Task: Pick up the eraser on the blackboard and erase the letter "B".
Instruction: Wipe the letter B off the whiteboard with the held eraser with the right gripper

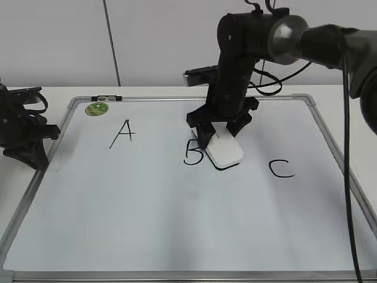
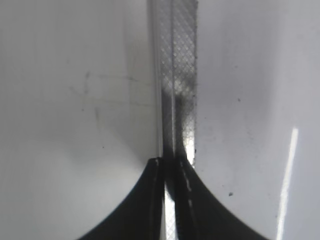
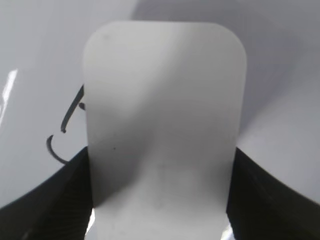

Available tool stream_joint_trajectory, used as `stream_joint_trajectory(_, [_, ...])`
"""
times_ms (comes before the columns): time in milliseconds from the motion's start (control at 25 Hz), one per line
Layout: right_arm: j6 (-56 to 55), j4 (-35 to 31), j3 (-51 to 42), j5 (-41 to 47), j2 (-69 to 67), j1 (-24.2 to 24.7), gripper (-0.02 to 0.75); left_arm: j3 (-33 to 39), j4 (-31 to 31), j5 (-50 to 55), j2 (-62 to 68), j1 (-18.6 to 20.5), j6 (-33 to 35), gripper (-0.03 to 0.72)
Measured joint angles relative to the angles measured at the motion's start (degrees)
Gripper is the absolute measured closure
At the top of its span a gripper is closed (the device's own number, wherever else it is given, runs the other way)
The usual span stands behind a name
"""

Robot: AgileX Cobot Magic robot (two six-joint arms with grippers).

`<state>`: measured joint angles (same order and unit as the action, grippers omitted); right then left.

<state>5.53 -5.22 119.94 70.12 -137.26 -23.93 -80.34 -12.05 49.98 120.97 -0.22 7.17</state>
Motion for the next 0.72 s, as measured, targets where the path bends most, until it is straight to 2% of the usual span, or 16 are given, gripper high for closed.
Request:
stream_joint_trajectory(440, [-1.2, 0.8, 1.3, 0.3, -2.1, -0.9, 0.189, 0.0, 0.1, 0.0, 0.0, 0.0, 0.0, 0.678])
stream_joint_trajectory(560, [-1.4, 3.0, 1.5, 0.4, -2.2, -2.8, 0.189, 0.0, 0.1, 0.0, 0.0, 0.0, 0.0, 0.678])
stream_joint_trajectory(720, [-1.4, 3.7, 1.5, 0.1, -2.3, -7.7, 0.189, 0.0, 0.1, 0.0, 0.0, 0.0, 0.0, 0.678])
